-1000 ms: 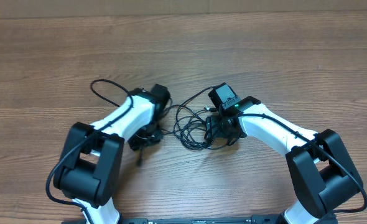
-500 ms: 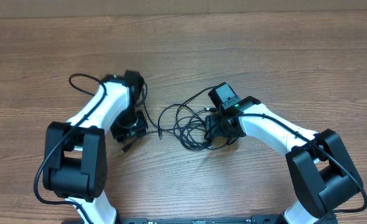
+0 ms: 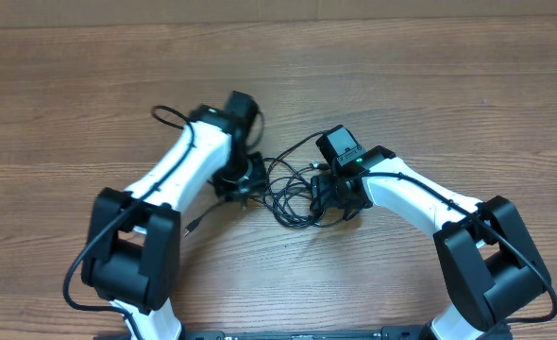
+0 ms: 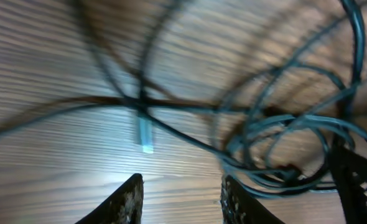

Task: Untangle cables

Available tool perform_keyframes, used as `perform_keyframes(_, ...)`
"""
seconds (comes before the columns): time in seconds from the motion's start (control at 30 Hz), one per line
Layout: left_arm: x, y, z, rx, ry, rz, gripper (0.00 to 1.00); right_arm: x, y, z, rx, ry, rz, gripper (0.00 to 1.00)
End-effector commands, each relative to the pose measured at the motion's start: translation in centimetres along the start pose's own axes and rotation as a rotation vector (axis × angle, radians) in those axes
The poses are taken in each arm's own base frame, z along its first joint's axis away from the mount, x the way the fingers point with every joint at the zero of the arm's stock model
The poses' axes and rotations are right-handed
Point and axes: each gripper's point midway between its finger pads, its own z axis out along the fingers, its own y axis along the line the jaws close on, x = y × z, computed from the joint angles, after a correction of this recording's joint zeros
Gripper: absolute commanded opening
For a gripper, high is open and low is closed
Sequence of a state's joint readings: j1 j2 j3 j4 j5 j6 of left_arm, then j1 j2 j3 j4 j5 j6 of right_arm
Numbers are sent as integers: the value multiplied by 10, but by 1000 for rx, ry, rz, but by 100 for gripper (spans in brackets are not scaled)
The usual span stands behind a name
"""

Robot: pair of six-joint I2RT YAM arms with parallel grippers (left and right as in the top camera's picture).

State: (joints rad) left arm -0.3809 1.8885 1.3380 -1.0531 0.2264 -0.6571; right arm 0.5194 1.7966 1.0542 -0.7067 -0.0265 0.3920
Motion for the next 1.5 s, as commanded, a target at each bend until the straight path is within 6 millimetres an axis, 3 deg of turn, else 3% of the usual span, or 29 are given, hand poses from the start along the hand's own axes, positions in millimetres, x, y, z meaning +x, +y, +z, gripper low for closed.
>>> perform_keyframes(0.0, 20, -11, 19, -2, 35, -40, 41, 2, 2, 1, -4, 4, -5, 76)
perform_keyframes(0.33, 30, -19, 45, -21, -17, -49, 30, 2, 2, 1, -4, 3, -5, 76)
perform_keyframes(0.63, 19, -1, 48, -116, -103, -92, 28, 2, 2, 1, -4, 3, -5, 76)
perform_keyframes(0.9, 23, 11, 70, -109, -111, -93, 30, 2, 2, 1, -4, 3, -5, 76)
perform_keyframes(1.07, 23, 19, 70, -128, -101, -103, 27, 2, 2, 1, -4, 3, -5, 76)
perform_keyframes(1.2, 23, 36, 66, -189, -96, -99, 27, 2, 2, 1, -4, 3, -5, 76)
perform_keyframes(1.33, 22, 74, 56, -333, -96, -112, 27, 2, 1, 1, -4, 3, -5, 76)
perform_keyframes(1.47, 18, 89, 52, -365, -81, -101, 28, 2, 1, 1, -4, 3, -5, 76)
